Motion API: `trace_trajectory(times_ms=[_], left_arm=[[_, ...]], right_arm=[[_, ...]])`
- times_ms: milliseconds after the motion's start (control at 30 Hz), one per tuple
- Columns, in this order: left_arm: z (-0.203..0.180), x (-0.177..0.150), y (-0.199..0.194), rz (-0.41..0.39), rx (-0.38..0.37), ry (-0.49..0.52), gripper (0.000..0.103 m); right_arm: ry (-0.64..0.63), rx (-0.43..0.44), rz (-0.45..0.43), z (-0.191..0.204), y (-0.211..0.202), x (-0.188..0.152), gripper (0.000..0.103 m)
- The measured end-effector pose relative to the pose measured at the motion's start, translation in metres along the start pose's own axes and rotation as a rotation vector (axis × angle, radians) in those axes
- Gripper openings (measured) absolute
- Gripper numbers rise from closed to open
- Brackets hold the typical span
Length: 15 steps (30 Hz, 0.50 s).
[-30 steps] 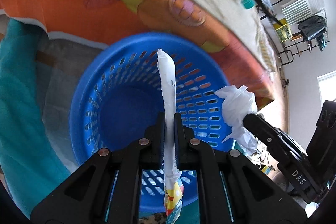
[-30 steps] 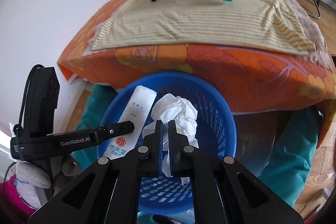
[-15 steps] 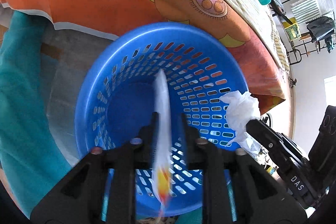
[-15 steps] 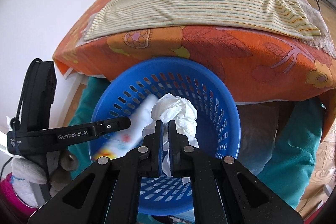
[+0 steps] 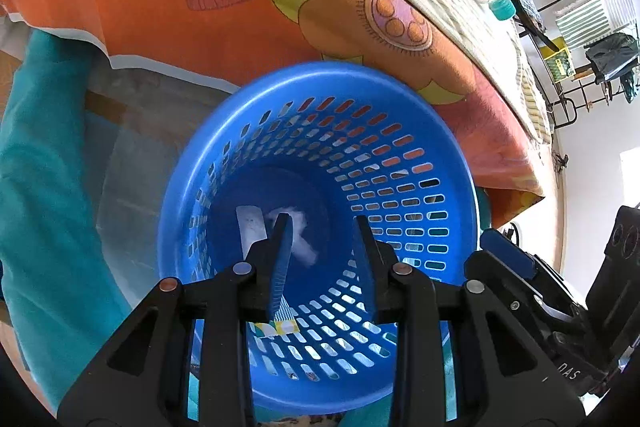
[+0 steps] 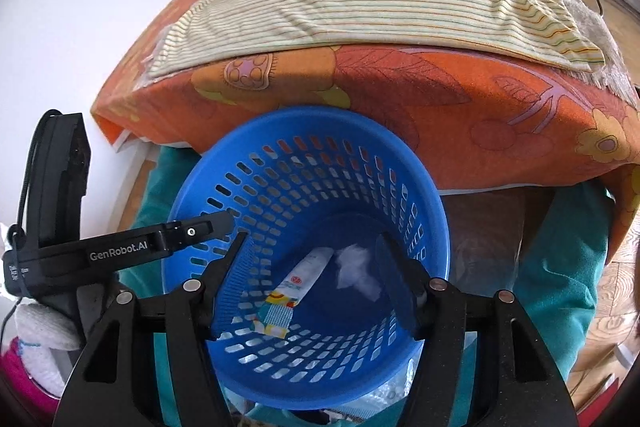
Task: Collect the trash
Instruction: 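Carry both items over the blue basket and open both tools to drop them, then move both tools back to the bed toward the plastic bag and orange cap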
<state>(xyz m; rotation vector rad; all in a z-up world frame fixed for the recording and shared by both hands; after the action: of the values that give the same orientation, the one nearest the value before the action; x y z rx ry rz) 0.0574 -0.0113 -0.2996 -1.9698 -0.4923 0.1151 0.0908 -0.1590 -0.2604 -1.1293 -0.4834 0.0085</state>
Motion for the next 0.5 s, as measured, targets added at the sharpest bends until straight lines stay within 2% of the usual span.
trace_trajectory(times_ms=[100, 200, 500], left_arm=[[-0.002, 0.004, -0.004, -0.013, 0.002, 0.010, 0.031], [-0.005, 0.007, -0.009, -0.031, 0.001, 0.019, 0.050], [-0.014, 0.024, -0.030, -0.083, 0.003, 0.054, 0.052]], right_arm=[[0.001, -0.007, -0.011, -0.001, -0.003, 0.003, 0.063], [0.003, -0.013, -0.023, -0.003, -0.006, 0.006, 0.063], [0.015, -0.036, -0.060, -0.011, -0.018, 0.018, 0.064]])
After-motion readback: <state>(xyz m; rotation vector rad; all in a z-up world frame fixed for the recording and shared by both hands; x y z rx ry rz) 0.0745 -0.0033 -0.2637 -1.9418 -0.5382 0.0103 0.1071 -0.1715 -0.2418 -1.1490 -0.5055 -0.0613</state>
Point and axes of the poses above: each gripper's, at about its wrist camera, not at the fingertips, and y roughly the way its jaws point, z to its left, x to its top, the point moved 9 cm from there along y, roughly the way its jaws point, and after that the axes turned 3 degrees about z, right-handed, at the moved point
